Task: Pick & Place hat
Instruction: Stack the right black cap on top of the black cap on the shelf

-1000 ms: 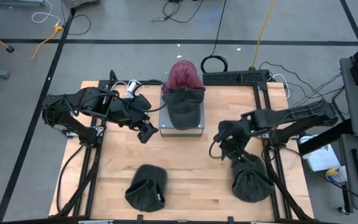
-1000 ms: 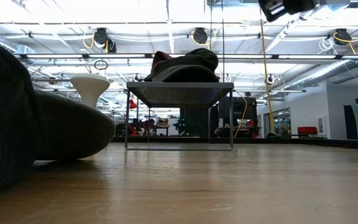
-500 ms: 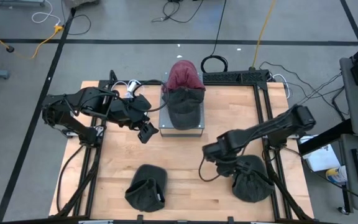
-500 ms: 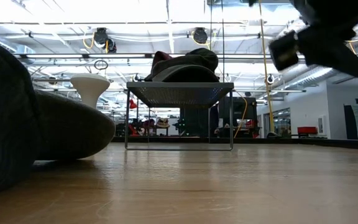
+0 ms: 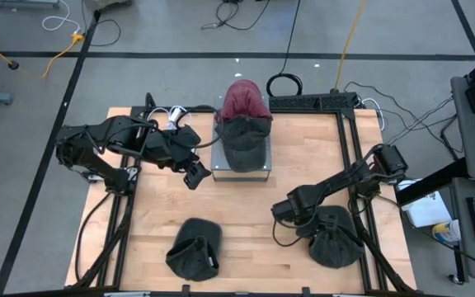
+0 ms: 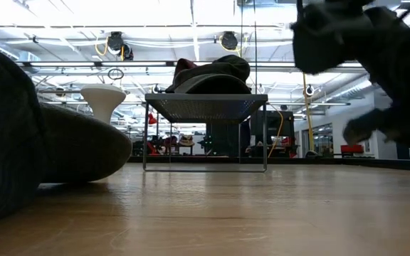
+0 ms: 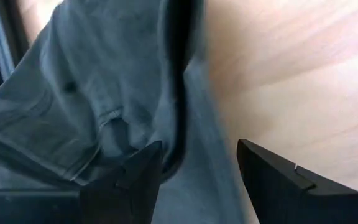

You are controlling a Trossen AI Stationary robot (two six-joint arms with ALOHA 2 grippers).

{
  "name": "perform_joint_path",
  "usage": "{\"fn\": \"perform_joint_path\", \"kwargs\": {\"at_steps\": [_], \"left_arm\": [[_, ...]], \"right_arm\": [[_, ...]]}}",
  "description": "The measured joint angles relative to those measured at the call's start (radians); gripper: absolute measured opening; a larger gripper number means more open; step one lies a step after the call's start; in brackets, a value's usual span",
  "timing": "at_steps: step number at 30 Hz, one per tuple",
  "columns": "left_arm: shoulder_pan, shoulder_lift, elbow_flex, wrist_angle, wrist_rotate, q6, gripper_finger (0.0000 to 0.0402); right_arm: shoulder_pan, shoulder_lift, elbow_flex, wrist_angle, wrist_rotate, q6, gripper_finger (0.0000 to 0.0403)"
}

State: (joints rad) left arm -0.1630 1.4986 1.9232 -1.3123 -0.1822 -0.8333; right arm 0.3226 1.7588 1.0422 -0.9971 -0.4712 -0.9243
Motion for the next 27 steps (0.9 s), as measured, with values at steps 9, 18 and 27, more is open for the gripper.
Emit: {"fn": "perform_joint_path", "kwargs": {"at_steps": [9,18,27], "left_arm": [[-0.003,0.000,0.000,0.001,-0.001,0.016,0.0322],[-0.002,0.000,0.000,0.001,-0.005,0.010,0.0303],[0.000,-0.015,0.000,0.000,0.018,-0.041,0.0280]], "right_arm": [[0.000,0.000,-0.027,-0.103,-0.001,-0.014,0.0144],[0.000,-0.020,-0.016,-0.175,0.018,0.069,0.0014],[0.004,-0.242,0.117,-0.221,0.209,0.380,0.0005]]}}
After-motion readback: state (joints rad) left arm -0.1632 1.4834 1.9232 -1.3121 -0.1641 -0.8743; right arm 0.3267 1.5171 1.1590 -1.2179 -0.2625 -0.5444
